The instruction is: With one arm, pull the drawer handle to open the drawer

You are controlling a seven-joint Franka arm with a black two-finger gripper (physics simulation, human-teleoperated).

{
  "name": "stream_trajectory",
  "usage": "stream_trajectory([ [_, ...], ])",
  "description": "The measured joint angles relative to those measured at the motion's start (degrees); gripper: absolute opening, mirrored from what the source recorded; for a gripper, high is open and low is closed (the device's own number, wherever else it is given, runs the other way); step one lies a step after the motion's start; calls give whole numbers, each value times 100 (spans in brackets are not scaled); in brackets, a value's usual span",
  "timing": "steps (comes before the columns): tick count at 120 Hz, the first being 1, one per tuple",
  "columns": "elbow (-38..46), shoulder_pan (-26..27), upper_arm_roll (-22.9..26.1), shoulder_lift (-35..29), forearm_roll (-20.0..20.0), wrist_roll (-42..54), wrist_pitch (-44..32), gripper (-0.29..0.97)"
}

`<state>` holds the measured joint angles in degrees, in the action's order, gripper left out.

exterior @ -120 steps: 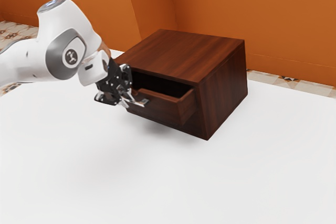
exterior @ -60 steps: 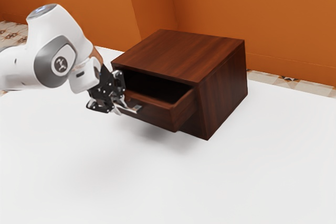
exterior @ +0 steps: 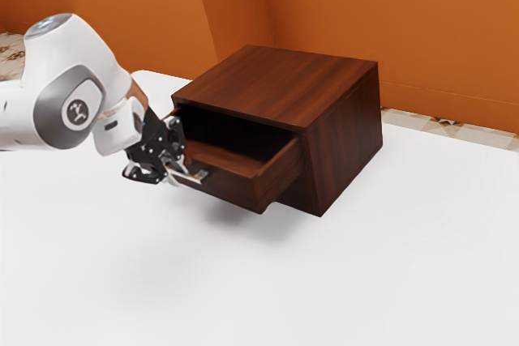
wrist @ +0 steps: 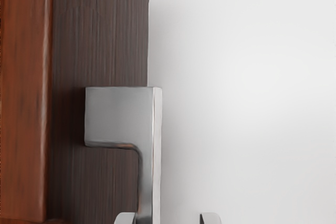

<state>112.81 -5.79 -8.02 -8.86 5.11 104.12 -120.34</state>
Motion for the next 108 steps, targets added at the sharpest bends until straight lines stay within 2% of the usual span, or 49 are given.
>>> stream_trajectory([
  [34,229,12,1,-223,-52,-14,-26,7],
  [66,421,18,-5,-706,-63,-23,-53,6],
  [72,400,28,-1,-896,-69,-24,-55,12],
  [90,35,96,19,-1152,-10,-23,4,39],
  [108,-415,295,116,-1109,288,-37,250,54],
])
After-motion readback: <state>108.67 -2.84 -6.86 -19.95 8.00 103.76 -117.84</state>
